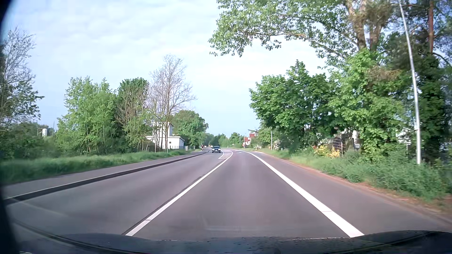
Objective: Follow the waypoints while adhering to traffic rules and regulations
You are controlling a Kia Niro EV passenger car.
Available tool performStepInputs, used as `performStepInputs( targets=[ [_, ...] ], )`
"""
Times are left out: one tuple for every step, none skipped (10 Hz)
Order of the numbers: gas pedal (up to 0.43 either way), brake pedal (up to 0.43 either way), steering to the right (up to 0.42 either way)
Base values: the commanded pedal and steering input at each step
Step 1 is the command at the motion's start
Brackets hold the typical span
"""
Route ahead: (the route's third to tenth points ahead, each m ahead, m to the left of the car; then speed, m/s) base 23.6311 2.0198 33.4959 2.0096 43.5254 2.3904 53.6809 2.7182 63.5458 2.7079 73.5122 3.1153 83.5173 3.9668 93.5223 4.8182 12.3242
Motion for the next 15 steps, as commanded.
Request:
performStepInputs(
  targets=[
    [0.110, 0.000, -0.001],
    [0.110, 0.000, -0.001],
    [0.110, 0.000, -0.001],
    [0.110, 0.000, -0.001],
    [0.110, 0.000, -0.001],
    [0.110, 0.000, -0.001],
    [0.110, 0.000, -0.001],
    [0.110, 0.000, -0.001],
    [0.110, 0.000, -0.001],
    [0.110, 0.000, -0.001],
    [0.110, 0.000, -0.001],
    [0.110, 0.000, -0.001],
    [0.110, 0.000, -0.001],
    [0.110, 0.000, -0.001],
    [0.110, 0.000, -0.001]
  ],
)
